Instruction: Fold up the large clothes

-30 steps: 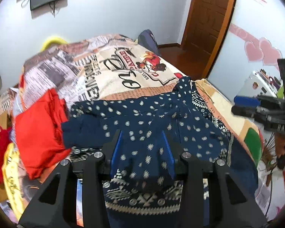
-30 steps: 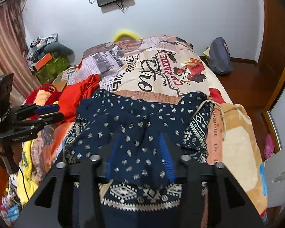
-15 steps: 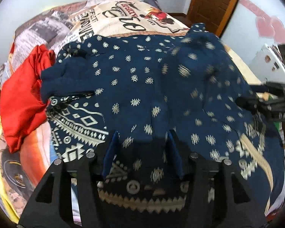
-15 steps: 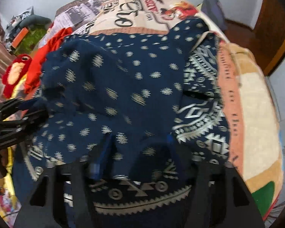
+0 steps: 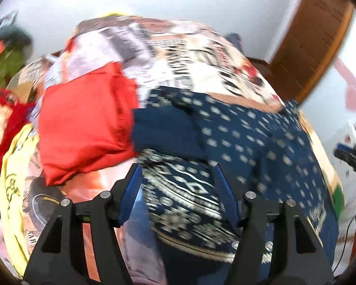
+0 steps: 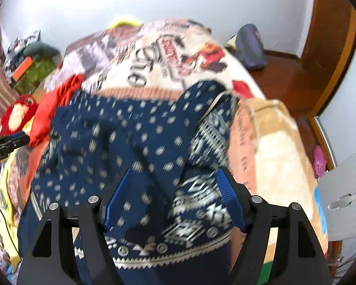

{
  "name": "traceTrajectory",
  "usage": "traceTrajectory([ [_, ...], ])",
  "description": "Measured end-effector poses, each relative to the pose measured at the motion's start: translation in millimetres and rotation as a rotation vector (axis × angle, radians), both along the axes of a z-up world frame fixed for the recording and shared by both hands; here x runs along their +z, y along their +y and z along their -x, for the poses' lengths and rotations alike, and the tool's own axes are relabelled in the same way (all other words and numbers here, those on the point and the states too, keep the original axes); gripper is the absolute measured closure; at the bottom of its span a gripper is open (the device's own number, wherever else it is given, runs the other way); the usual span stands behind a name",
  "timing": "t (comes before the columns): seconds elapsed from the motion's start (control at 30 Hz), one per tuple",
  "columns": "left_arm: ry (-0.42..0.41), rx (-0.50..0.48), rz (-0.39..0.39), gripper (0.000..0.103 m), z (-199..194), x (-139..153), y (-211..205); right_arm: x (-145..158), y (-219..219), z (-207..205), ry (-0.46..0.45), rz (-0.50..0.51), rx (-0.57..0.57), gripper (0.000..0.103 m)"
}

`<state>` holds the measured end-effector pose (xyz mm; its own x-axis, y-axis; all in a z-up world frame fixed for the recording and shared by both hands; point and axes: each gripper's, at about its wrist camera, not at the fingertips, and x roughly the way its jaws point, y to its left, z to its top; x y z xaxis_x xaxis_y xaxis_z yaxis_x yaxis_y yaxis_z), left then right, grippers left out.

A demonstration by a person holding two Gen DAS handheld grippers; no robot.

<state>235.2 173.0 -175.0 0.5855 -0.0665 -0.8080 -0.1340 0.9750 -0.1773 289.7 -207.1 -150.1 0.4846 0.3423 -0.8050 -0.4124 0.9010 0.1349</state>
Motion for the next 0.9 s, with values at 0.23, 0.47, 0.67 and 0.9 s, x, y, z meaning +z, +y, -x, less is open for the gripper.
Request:
traceTrajectory([
  [0.23, 0.078, 0.121, 0.234, 0.041, -23.5, -44.4, 52.0, -15.0, -19.5, -41.6, 0.041, -0.031, -0.107, 0.031],
  [0.47, 0.106, 0.108, 0.371, 0.039, -47.3, -80.1, 52.4, -65.9, -35.9, -85.1, 0.214, -0.107, -0.199, 0.031],
  [0.67, 0.11, 0.147, 0.381, 0.033, -67.0, -97.9, 60.8, -81.3, -27.7, -107.9, 0.23, -0.153, -0.192, 0.031],
  [0.9, 0.139, 0.152, 0.48, 0.033, -81.1, -121.1, 63.3, -98.7, -10.8, -134.1, 0.249, -0.18, -0.169, 0.031],
])
